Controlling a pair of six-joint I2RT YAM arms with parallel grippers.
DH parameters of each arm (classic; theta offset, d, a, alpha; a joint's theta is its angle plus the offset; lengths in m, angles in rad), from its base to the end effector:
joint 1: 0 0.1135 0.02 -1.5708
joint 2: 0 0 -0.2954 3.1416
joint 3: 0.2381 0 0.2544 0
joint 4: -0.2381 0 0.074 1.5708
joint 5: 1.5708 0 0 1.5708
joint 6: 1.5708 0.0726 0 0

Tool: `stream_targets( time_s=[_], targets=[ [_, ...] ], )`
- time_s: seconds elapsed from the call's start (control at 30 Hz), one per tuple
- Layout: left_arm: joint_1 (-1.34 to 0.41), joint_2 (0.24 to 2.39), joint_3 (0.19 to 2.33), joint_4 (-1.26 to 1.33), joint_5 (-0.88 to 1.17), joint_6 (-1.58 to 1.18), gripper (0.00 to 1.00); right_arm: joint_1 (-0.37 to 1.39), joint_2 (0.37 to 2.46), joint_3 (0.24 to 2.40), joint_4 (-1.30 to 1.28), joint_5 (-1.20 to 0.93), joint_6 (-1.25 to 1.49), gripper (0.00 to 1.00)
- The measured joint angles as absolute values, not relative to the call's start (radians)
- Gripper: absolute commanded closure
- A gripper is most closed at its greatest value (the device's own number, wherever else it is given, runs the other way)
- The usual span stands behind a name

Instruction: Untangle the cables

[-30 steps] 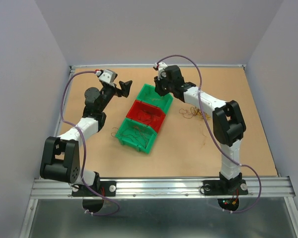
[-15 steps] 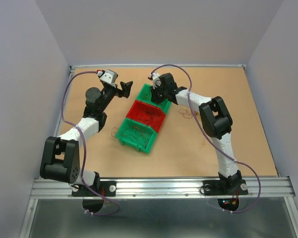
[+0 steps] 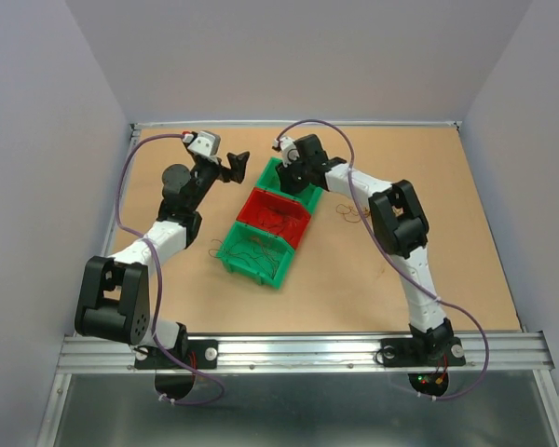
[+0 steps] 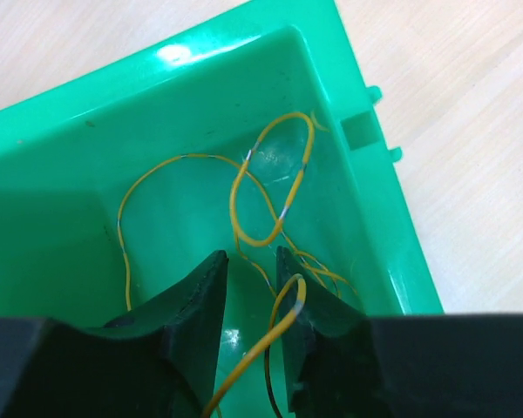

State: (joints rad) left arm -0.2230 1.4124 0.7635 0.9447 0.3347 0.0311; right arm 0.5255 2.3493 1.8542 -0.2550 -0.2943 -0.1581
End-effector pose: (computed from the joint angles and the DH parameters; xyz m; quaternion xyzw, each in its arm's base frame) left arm 0.3293 -0.0991 0.3452 0.2071 0.5652 -0.1746 0.7792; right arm 0.4898 0.3084 0.1613 -0.3591 0.8350 0.2043 0.3634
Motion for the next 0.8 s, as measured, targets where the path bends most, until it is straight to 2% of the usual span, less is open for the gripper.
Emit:
stream_targets(
  time_s=[0.1, 0.13, 0.23, 0.4, 0.43, 0.47, 0.53, 0.7, 0.73, 0.8],
  targets=[
    [-0.223, 1.408, 0.761, 0.959, 0.290, 0.024, 0.01, 0.525, 2.332, 1.854, -0.276, -0.287, -0.157, 0.55],
    [-0.223, 1.405, 0.758, 0.963, 0.276, 0.021, 0.01, 0.525, 2.325, 1.854, -0.282, -0.284, -0.152, 0.49],
    [-0.223, 1.379, 0.738, 0.994, 0.219, -0.002, 0.01, 0.525, 2.264, 1.847, -0.284, -0.272, -0.141, 0.41],
    [-0.223, 1.324, 0.687, 1.053, 0.176, -0.041, 0.01, 0.525, 2.059, 1.732, -0.233, -0.249, -0.114, 0.30],
    [-0.223, 1.319, 0.686, 1.054, 0.186, -0.043, 0.01, 0.525, 2.021, 1.708, -0.218, -0.244, -0.109, 0.23],
    [-0.223, 1.317, 0.687, 1.055, 0.211, -0.042, 0.01, 0.525, 1.988, 1.689, -0.209, -0.238, -0.104, 0.20],
    [-0.223, 1.316, 0.692, 1.036, 0.264, -0.038, 0.01, 0.525, 1.928, 1.637, -0.181, -0.227, -0.093, 0.19],
    [-0.229, 1.319, 0.736, 0.932, 0.368, 0.035, 0.01, 0.525, 1.789, 1.438, -0.128, -0.162, -0.047, 0.27],
    [-0.230, 1.319, 0.742, 0.917, 0.373, 0.046, 0.01, 0.525, 1.773, 1.407, -0.128, -0.151, -0.039, 0.27],
    [-0.233, 1.319, 0.761, 0.876, 0.388, 0.073, 0.01, 0.525, 1.736, 1.338, -0.122, -0.104, -0.010, 0.20]
  ],
)
